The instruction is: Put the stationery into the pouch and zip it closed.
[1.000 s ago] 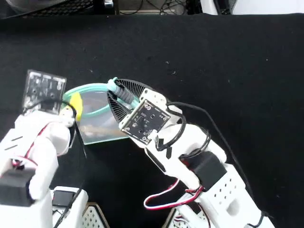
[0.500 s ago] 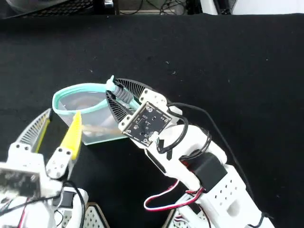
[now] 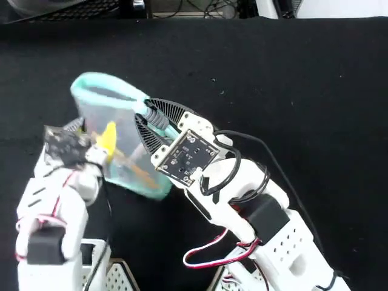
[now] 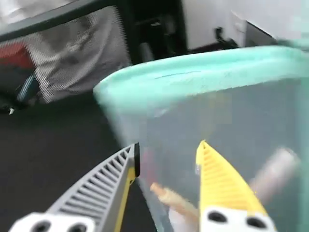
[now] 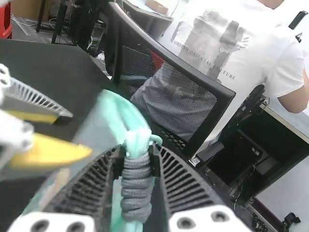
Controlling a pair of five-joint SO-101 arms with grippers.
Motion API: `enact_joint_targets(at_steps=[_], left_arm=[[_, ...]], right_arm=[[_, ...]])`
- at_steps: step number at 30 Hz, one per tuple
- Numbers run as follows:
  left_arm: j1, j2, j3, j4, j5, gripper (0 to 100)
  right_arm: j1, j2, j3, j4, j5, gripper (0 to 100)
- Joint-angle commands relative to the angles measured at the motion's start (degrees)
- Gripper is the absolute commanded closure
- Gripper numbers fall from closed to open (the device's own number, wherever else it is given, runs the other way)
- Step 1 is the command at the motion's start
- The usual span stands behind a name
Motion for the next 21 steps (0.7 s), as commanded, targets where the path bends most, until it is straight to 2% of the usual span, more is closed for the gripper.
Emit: enact_joint_targets(at_steps=[1,4,6,10,13,18,21], left_arm=[[-5.32,2.64,2.95,-12.92,7.38,79],[-6.99,4.22,4.97,-18.46,11.16,79],[-6.99,5.01,5.14,-19.16,11.78,79],[-7.08,5.01,5.49,-18.55,11.52,79],[-6.99,4.92,3.12,-12.75,11.43,79],[-6.81,4.92,-7.08,1.93,11.43,79],[-2.86,4.92,-11.65,8.97,8.70,79]], right_arm=[[-2.64,-2.07,-1.98,-0.97,0.53,98.6],[-9.41,-2.07,-2.95,2.99,0.62,98.6],[-13.71,-1.89,-3.47,4.84,1.49,98.6],[-15.82,-1.80,-3.82,5.27,5.71,98.6],[-13.27,-1.98,-4.79,4.66,5.98,98.6],[-5.71,-1.98,-5.32,0.88,5.63,98.6],[-2.99,-1.80,-5.32,-1.32,2.02,98.6]])
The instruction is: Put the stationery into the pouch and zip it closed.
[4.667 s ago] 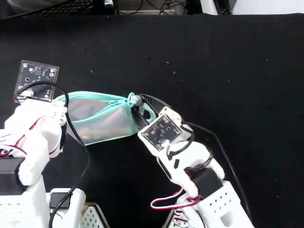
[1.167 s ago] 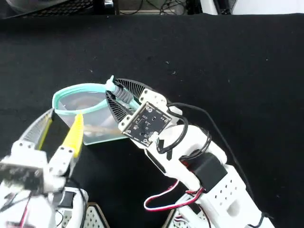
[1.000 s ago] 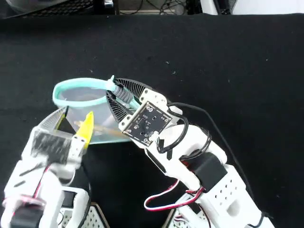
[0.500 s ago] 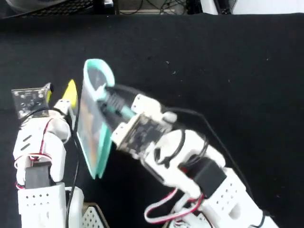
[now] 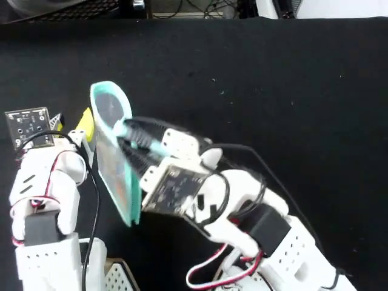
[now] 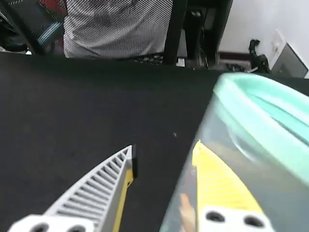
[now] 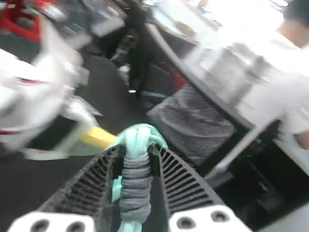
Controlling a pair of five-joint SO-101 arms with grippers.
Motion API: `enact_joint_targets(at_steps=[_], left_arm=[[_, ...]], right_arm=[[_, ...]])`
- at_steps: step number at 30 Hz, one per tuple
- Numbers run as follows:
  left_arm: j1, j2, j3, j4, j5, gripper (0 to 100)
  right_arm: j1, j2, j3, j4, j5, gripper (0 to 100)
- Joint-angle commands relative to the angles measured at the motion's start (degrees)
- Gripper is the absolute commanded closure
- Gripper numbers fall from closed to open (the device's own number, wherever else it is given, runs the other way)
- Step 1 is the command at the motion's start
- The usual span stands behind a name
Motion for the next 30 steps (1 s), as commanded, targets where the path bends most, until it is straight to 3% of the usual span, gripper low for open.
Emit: enact_joint_targets(at_steps=[1,6,16,20,30], left_arm=[[5.85,-0.09,-7.52,7.82,-4.40,79],[17.89,-0.09,-12.35,19.69,-13.36,79],[30.02,-4.04,-26.07,35.25,-13.80,79],[32.57,-11.78,-24.92,34.55,-11.52,75],[33.01,-17.49,-8.31,21.01,-10.02,74]], right_arm=[[3.08,-0.75,-2.95,-3.60,-4.75,98.6],[5.36,-0.92,-3.03,-4.22,-6.95,98.6],[5.54,-0.92,-3.03,-4.22,-6.77,98.6],[5.54,-0.66,-3.03,-4.22,-6.77,98.6],[5.54,-0.92,-3.03,-3.96,-6.86,98.6]])
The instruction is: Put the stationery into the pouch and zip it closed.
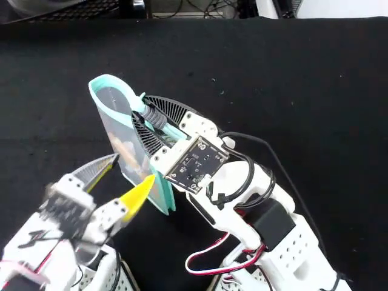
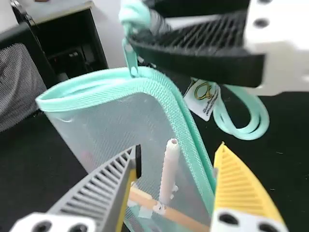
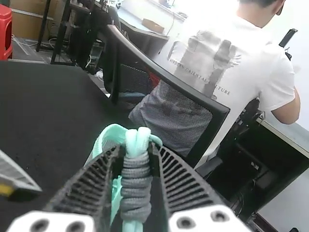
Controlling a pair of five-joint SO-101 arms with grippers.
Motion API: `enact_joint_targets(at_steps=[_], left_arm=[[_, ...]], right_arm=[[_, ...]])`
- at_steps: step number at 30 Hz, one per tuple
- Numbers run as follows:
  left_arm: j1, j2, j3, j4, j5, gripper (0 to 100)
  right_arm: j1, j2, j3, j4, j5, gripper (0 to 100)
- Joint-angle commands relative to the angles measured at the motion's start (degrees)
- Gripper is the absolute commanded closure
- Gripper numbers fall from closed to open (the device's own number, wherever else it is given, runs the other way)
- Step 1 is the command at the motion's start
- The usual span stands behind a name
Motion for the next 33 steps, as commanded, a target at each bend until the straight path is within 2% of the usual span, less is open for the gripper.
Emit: enact_joint_targets(at_steps=[1,4,8,16,20,25,33], left_arm=[[1.01,-0.53,1.01,-3.08,1.05,74],[1.01,-0.62,1.19,-3.69,4.22,73],[0.04,-0.53,5.32,-8.35,4.13,73],[-15.16,-0.35,8.22,-12.40,2.11,73],[-17.89,-0.53,8.22,-12.04,0.26,73],[-18.24,-0.62,7.69,-11.60,0.18,73],[-17.80,-0.62,-1.71,-2.81,-1.14,73]], right_arm=[[0.79,-0.92,-3.12,-1.58,-0.53,98.6],[0.79,-0.92,-3.12,-1.58,-0.53,98.6],[0.79,-1.10,-3.12,-1.41,-0.62,98.6],[1.49,-1.19,-3.12,-1.32,-0.35,98.6],[4.57,-1.19,-3.38,-1.41,-0.35,98.6],[4.84,-1.10,-3.38,-1.49,-0.70,98.6],[2.29,-0.84,-3.12,-1.49,-0.70,98.6]])
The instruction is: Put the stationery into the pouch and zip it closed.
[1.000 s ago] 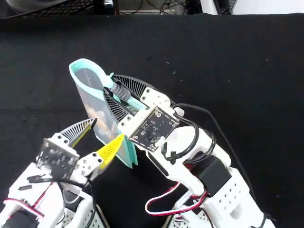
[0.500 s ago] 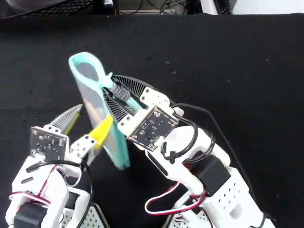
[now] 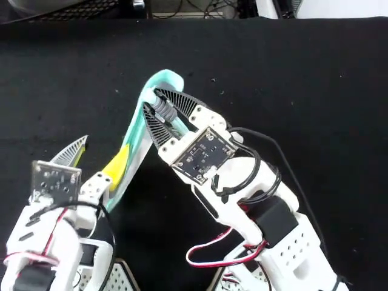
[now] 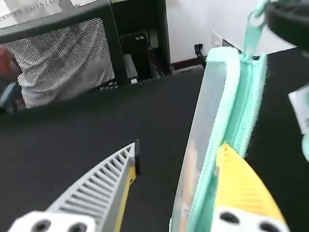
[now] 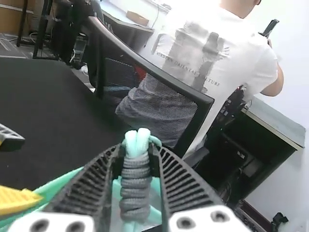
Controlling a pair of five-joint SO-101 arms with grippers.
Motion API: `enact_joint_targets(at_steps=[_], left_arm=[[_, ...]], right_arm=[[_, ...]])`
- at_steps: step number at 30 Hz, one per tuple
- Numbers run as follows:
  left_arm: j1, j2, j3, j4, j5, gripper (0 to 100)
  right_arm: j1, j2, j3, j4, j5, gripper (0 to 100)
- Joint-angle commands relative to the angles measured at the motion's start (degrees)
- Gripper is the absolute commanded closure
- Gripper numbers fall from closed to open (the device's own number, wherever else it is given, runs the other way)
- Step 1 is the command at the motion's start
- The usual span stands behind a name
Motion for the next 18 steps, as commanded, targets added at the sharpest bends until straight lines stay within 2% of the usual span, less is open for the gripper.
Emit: enact_joint_targets(at_steps=[1,5,9,18], left_arm=[[0.75,-0.09,-7.52,4.40,-2.46,73],[7.69,-0.09,-11.30,8.00,-2.46,73],[14.90,0.26,-9.10,5.89,-1.85,74],[7.52,0.35,5.58,-11.16,2.73,74]], right_arm=[[-2.64,-0.75,-3.03,-1.41,-0.70,98.6],[-4.75,-0.75,-2.33,-1.41,-0.35,98.6],[-4.84,-0.75,-2.15,-1.49,-0.26,98.6],[-4.92,-0.75,-2.15,-1.41,-0.26,98.6]])
